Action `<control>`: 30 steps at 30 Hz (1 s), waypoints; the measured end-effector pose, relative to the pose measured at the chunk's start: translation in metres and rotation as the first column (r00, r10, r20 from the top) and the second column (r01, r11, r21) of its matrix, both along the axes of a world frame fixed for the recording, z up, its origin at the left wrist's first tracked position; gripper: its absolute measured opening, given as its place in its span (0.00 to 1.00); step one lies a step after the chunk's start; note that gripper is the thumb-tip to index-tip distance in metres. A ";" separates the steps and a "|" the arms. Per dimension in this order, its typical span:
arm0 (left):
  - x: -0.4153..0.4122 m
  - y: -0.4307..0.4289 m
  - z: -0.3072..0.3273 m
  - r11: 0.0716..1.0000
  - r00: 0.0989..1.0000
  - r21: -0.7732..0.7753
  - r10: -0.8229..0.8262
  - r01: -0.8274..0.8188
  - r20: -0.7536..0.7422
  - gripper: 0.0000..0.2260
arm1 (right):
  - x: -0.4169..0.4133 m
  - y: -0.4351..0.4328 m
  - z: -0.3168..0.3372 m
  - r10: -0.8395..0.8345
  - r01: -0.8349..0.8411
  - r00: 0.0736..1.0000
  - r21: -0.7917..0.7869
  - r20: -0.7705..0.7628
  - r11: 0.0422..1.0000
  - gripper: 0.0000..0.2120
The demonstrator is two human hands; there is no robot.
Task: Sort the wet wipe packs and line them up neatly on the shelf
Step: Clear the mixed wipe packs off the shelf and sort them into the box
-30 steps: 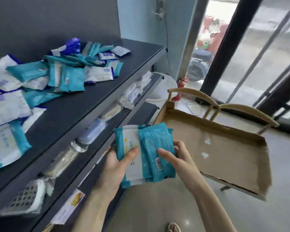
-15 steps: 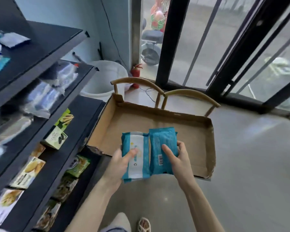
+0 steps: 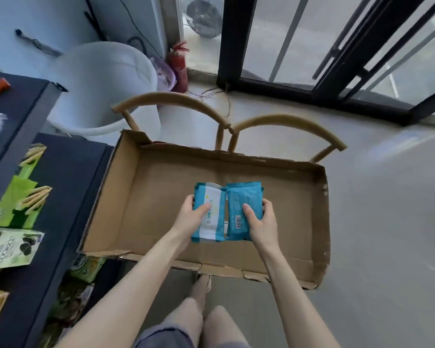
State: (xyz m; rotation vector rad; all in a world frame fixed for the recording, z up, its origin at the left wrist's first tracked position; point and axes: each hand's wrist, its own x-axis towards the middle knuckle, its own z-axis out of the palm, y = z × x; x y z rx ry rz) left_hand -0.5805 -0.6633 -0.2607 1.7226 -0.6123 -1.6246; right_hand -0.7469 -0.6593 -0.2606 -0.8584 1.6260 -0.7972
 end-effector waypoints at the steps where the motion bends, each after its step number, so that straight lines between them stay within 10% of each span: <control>1: -0.002 -0.019 -0.015 1.000 1.000 0.010 -0.022 0.022 0.010 0.06 | 0.001 -0.017 -0.012 -0.004 0.004 1.000 0.019 -0.013 1.000 0.14; 22: -0.034 -0.222 -0.295 0.992 0.979 0.114 0.032 -0.056 0.202 0.12 | -0.017 -0.217 -0.292 -0.001 0.062 0.955 0.196 -0.297 0.979 0.13; 30: -0.040 -0.215 -0.328 0.982 0.774 0.057 -0.178 0.181 0.608 0.21 | -0.018 -0.211 -0.324 0.266 -0.186 0.653 0.190 -0.709 0.964 0.27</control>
